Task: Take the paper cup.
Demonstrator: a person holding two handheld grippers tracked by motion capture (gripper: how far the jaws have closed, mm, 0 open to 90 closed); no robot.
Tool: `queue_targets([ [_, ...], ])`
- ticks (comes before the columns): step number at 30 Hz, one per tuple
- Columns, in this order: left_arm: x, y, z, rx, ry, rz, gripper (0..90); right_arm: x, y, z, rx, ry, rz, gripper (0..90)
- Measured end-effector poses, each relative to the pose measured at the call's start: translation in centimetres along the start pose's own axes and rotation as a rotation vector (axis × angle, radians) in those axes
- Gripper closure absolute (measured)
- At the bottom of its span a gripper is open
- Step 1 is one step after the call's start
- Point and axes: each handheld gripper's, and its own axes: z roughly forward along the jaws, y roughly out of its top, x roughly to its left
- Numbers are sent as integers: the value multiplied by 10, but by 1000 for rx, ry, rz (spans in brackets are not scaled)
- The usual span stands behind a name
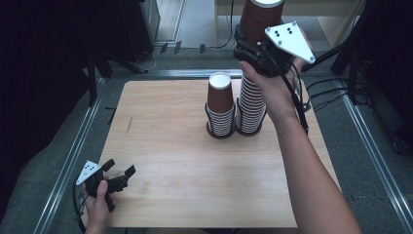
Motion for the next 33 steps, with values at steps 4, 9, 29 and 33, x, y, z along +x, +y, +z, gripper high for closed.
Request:
queue_targets([
  [4, 0, 0, 0, 1, 0, 2, 10, 9, 0, -7, 4, 42, -19, 120],
  [9, 0, 0, 0, 2, -1, 3, 9, 14, -2, -13, 19, 70, -13, 120],
  [29, -1, 0, 1, 0, 3, 6, 9, 34, -32, -37, 60, 146, -11, 118],
  [33, -1, 0, 1, -1, 2, 6, 9, 37, -39, -43, 70, 155, -30, 118],
])
